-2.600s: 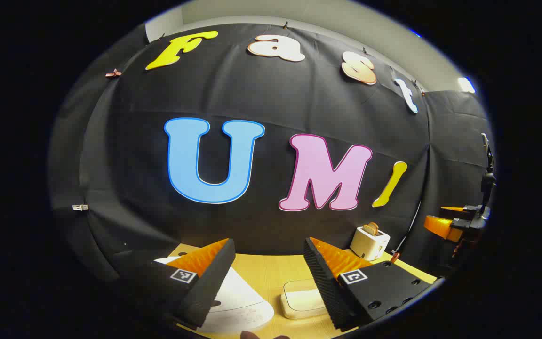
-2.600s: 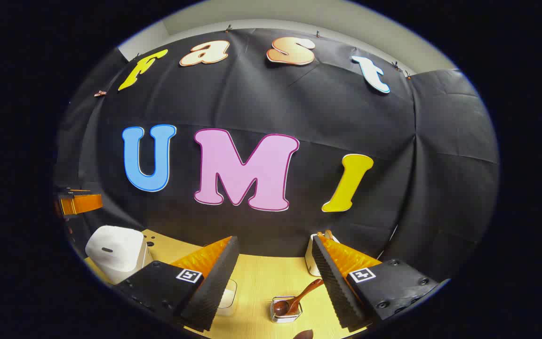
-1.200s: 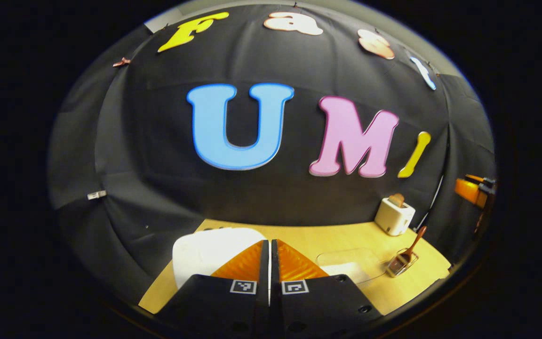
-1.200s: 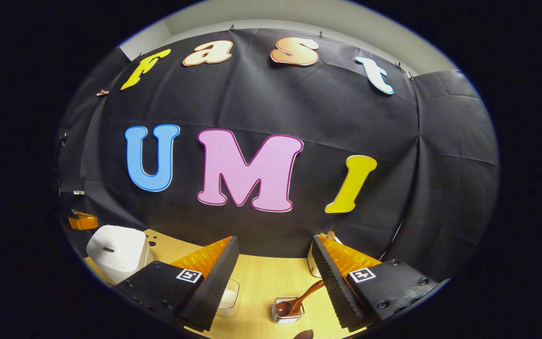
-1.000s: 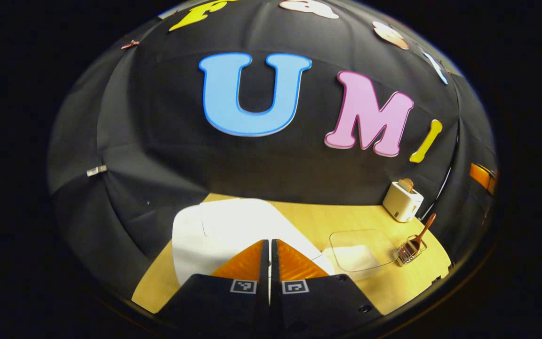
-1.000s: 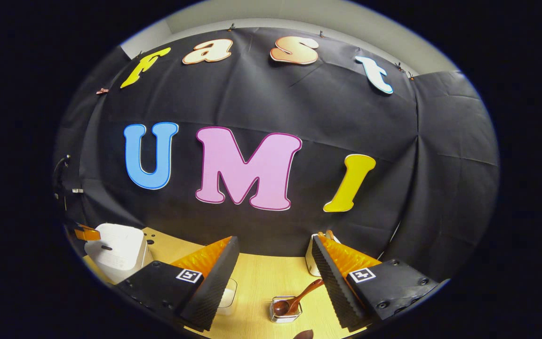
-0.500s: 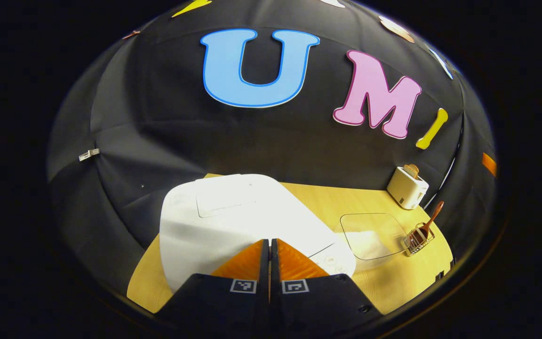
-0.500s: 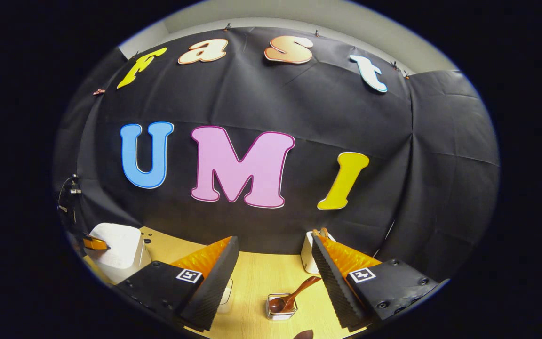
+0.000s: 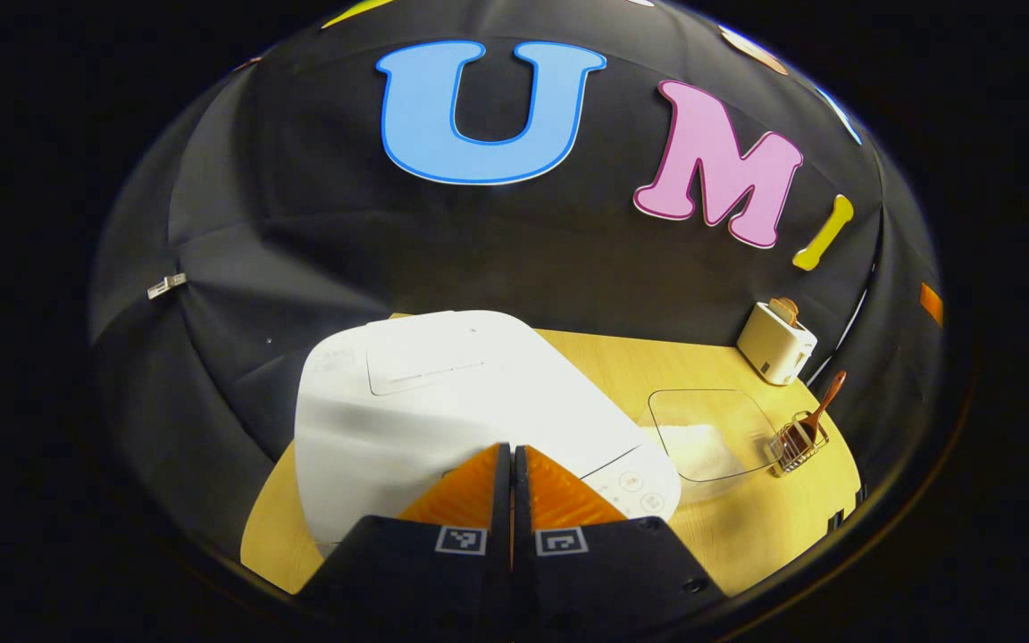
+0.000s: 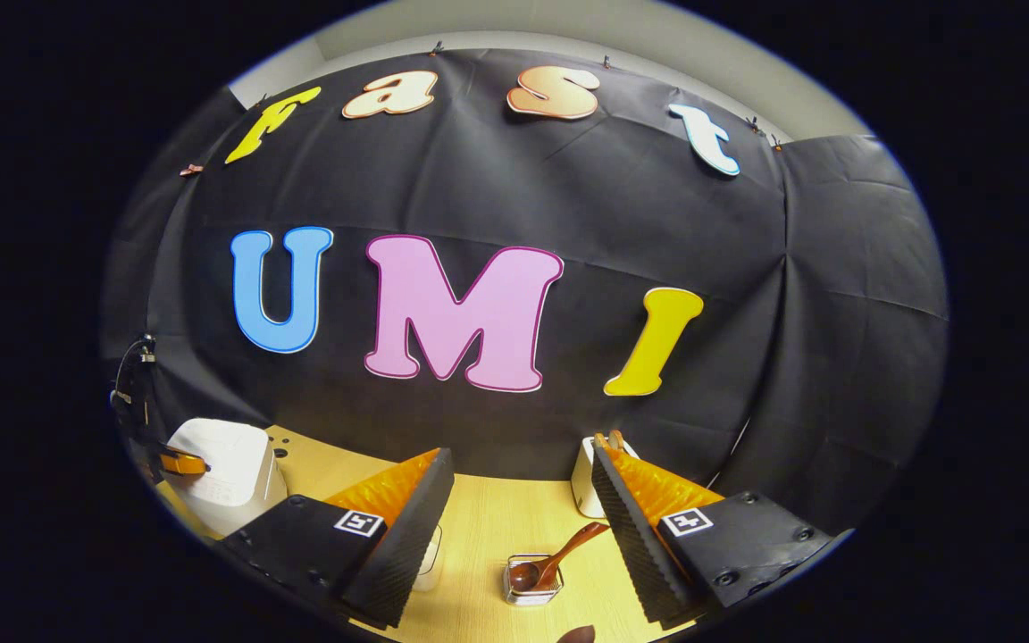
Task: Close the left gripper, press the button to open the rice cooker; take a wooden spoon from the chopstick holder with the right hand, scoop a spoonful of rice and pour it into the rice cooker, then put the wooden spoon back into the chopstick holder.
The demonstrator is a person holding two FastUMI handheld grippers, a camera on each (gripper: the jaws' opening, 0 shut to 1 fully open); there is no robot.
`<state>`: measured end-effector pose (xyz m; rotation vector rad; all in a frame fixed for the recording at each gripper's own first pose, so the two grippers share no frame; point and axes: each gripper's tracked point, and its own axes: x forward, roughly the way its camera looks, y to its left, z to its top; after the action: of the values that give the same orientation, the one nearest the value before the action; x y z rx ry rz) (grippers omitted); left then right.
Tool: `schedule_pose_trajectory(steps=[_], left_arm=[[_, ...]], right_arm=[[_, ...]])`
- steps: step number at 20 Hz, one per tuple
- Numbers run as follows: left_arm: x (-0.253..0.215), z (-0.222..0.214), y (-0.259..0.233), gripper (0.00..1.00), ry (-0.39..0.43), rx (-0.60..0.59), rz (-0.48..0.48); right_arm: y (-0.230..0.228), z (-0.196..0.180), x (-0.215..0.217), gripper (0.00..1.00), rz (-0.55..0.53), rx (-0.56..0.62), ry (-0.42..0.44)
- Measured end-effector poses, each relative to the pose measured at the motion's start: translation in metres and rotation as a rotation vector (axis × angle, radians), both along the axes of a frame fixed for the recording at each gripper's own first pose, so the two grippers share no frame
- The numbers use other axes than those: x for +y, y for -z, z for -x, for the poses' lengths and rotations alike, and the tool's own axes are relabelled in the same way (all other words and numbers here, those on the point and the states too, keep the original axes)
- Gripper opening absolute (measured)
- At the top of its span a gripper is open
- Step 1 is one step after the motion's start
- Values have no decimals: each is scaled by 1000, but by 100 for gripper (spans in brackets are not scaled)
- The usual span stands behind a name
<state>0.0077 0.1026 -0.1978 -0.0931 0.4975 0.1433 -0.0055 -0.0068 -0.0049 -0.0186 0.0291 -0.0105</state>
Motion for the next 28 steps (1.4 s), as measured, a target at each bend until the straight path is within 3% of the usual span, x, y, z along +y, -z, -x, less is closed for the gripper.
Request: schedule_pose_trajectory(steps=[2,5,10,20,27,28], left_arm=[[2,-2,2,6,3,6,24],[3,-3,-6,6,21,-14,-17],[9,-18,-85,6,-3,-221,-132],[46,-61,-205,5,-72,-504,-217],[27,-42,-233,6,-125,-637,-137],[17,-37,-231,11,-114,-638,-120]], right_arm=[[-1,-2,3,96,-3,-3,-4],[-3,-5,4,96,-1,-12,-7],[-3,-6,-4,96,-9,-13,13],[7,5,-23,95,-53,20,51],[48,5,-44,95,-74,105,62],[59,4,-46,95,-80,127,52]])
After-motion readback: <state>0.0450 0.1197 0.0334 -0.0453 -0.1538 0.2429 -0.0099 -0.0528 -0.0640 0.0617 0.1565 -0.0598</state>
